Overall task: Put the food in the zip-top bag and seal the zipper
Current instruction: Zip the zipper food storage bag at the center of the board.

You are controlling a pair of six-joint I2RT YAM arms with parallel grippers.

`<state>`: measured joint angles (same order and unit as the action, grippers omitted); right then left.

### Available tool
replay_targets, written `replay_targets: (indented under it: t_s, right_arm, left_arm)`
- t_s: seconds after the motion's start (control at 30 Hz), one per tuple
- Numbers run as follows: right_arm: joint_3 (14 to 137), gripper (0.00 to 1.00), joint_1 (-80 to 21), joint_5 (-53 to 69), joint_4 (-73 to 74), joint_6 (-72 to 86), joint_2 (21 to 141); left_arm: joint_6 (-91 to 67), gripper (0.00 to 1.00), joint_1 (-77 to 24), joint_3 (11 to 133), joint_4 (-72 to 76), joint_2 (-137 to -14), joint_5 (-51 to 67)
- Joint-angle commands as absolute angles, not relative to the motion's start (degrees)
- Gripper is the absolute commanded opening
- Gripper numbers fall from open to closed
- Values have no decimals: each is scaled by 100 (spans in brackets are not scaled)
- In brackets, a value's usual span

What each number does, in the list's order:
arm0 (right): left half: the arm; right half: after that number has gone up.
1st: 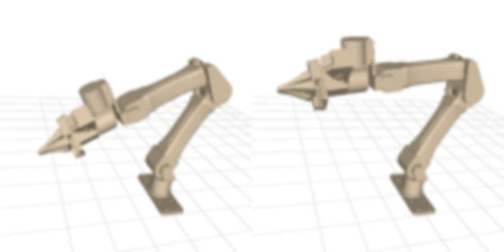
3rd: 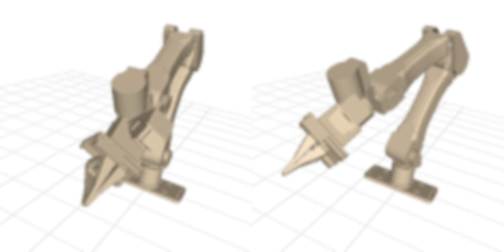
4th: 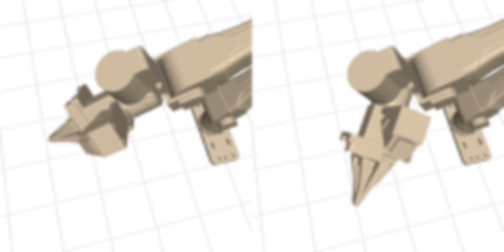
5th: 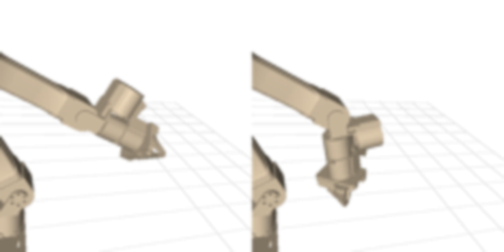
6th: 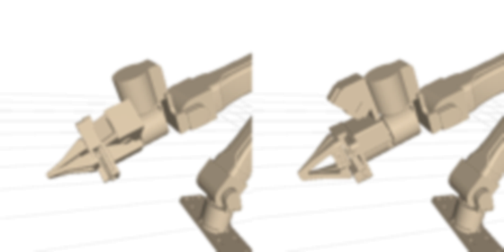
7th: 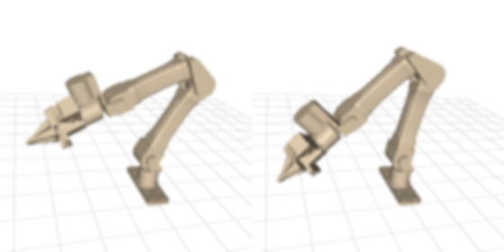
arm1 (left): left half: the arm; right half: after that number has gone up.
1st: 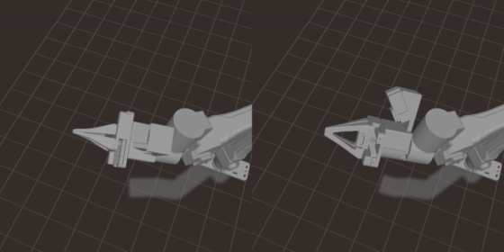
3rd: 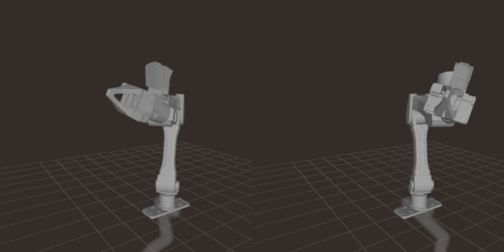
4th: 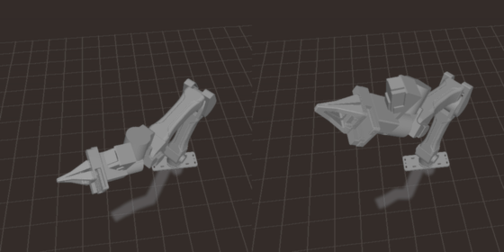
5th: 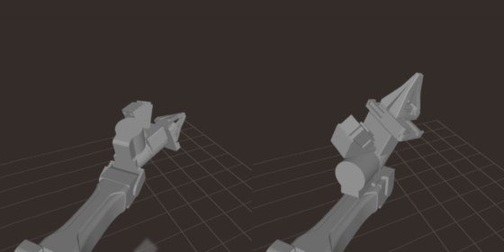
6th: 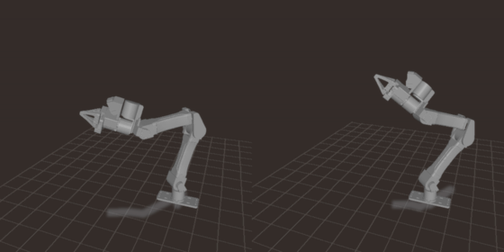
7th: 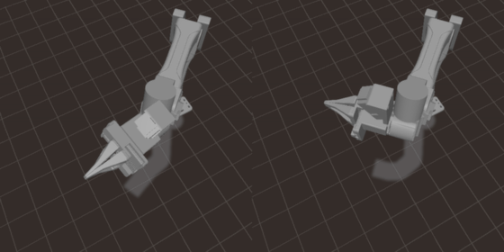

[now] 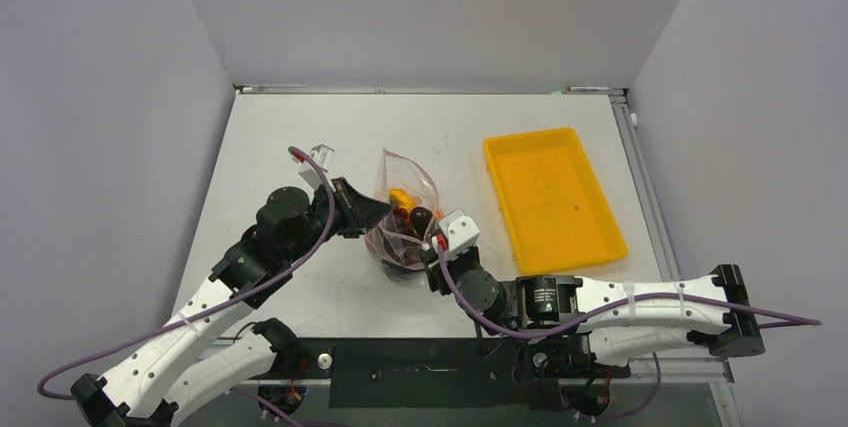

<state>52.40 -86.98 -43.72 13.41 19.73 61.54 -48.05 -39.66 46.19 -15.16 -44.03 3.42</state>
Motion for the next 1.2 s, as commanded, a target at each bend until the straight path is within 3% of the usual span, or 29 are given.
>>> replay_targets:
  t_s: [0.0,0.07,0.27,0.7,1.17]
  right_arm:
    - [5469,35,-8727,-4805,1198,1906,6236]
    - [5475,32,-8728,-4808,1125,1882,6296]
    - [5487,6,-8728,-4750,915,1758,6305]
    - [6186,5,-8714,-3704,1501,463,6118]
    - [7349,5,-7929,-2098,2537,-597,6179]
  left_arm:
    - [-4852,0,-3964,4623,-1152,-4313,316]
    - [-4856,0,-3964,4615,-1147,-4319,316]
    - [-4852,0,-3959,4597,-1176,-4323,334]
    - [-4711,9,-3963,4771,-1286,-4289,222]
    - [-3345,45,-3955,6202,-2679,-4074,-675]
